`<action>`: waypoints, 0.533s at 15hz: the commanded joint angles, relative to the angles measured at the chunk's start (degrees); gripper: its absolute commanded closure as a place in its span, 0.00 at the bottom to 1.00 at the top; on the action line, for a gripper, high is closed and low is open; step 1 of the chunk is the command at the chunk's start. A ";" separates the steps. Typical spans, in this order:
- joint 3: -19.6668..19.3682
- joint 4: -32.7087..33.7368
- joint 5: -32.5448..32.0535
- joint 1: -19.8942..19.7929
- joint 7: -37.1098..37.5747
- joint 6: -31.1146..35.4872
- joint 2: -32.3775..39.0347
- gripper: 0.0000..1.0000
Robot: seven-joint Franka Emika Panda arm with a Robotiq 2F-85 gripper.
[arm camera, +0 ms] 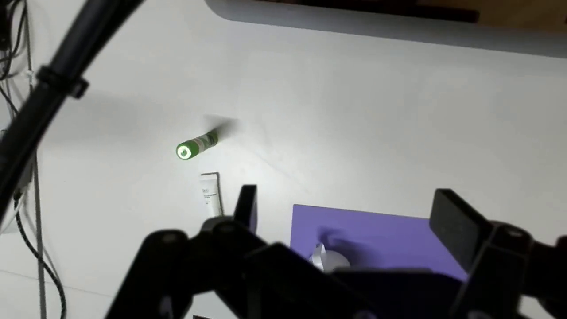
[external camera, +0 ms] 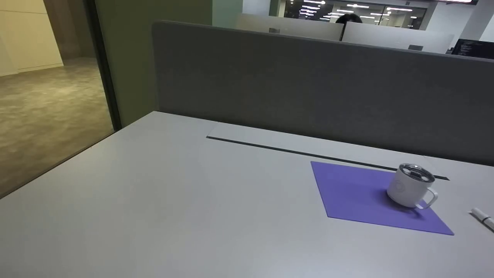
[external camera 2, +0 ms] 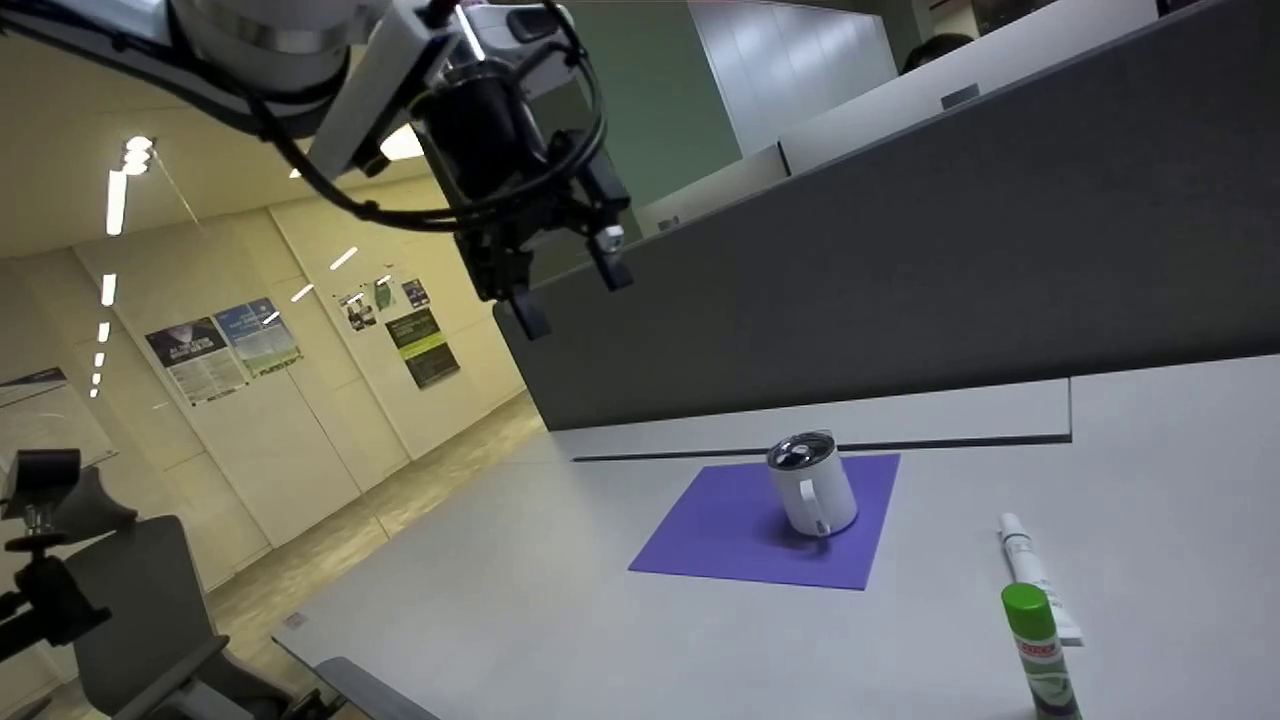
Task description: Open the flask
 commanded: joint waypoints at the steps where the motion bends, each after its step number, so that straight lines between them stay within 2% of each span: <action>1: -0.69 13.22 -3.91 0.22 -6.97 -4.20 14.86 0.00; 4: 0.15 22.83 -9.62 0.14 -8.86 -7.00 25.22 0.00; 5: -0.13 14.67 -6.70 -0.14 -7.84 -3.24 18.04 0.00; 8: 0.35 20.87 -8.75 -0.24 -8.21 -4.60 25.16 0.00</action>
